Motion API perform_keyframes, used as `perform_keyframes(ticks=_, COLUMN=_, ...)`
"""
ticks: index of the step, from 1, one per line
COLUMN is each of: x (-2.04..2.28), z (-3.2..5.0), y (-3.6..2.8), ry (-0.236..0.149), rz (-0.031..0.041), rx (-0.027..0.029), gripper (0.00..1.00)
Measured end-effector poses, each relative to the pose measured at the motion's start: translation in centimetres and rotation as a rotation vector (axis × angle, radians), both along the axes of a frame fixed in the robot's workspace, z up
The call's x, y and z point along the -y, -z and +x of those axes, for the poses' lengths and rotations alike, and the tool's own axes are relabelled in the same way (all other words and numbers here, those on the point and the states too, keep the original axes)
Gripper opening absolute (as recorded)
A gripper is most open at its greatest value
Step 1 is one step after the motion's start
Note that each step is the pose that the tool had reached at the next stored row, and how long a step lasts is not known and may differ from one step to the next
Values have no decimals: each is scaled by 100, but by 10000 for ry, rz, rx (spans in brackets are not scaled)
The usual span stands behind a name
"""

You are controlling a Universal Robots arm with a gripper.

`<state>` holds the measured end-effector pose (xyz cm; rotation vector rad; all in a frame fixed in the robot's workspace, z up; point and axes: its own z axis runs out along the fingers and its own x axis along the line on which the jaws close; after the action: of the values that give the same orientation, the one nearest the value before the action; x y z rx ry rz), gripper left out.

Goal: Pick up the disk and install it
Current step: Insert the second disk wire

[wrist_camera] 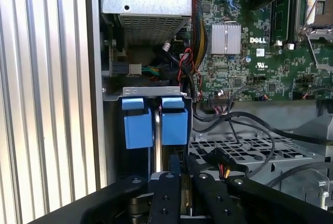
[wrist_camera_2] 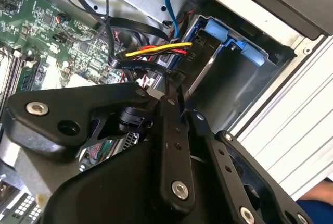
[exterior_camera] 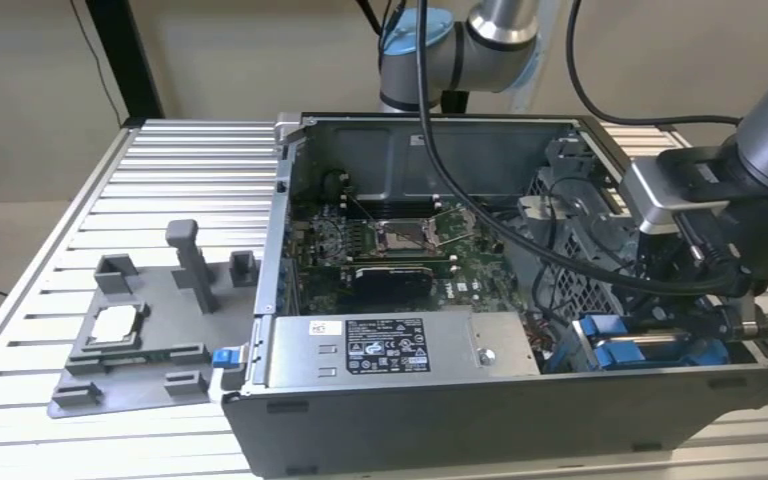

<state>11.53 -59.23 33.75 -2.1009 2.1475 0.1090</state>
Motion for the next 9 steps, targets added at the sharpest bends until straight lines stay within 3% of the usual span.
perform_keyframes(ticks=9, x=0, z=0, y=-10, ry=7, rz=6, rx=1, gripper=0)
